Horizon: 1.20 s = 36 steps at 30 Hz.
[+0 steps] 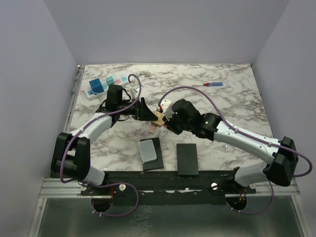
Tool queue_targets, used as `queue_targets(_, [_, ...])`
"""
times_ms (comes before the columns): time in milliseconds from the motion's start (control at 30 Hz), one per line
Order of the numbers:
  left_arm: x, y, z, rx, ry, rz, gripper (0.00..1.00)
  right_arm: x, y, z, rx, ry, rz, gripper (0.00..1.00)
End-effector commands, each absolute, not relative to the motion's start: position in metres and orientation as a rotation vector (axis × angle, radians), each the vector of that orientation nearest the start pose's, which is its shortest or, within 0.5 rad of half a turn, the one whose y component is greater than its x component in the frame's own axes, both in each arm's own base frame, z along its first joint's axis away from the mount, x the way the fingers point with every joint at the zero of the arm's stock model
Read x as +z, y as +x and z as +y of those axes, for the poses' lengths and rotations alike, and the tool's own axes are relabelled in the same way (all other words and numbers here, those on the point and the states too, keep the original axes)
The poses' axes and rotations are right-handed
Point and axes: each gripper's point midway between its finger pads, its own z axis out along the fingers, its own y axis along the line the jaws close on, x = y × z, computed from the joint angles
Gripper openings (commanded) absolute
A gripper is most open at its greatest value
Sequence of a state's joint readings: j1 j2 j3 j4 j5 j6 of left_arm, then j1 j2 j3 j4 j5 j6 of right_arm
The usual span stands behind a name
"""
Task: Pull the plug off the socket
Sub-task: Remove the plug from the socket.
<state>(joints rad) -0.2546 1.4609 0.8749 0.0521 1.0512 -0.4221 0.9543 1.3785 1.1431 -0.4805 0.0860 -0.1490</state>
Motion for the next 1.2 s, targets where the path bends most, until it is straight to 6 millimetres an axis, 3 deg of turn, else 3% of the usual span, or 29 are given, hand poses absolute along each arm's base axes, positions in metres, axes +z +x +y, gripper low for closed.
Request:
queue_targets(0, [0.191, 0.313, -0.229, -1.366, 0.476, 2.023, 0.0, 0.178, 0.211, 0.303, 0.426, -1.253, 2.024, 0.01])
queue_targets(100, [0.191, 0.314, -0.227, -1.365, 0.473, 2.022, 0.0, 0.178, 0.214, 0.3, 0.395, -1.245, 2.023, 0.01])
queue_targets(300, [0.191, 0.311, -0.227, -1.391, 0.489, 2.021, 0.0, 0.179, 0.24, 0.265, 0.123, -1.152, 2.034, 0.01])
queue_targets(567, [0.19, 0.308, -0.228, -1.418, 0.502, 2.02, 0.0, 0.191, 0.259, 0.247, 0.084, -1.053, 2.021, 0.01])
queue_targets(1167, [0.188, 0.311, -0.227, -1.405, 0.488, 2.03, 0.0, 0.197, 0.262, 0.263, 0.166, -1.078, 1.982, 0.01])
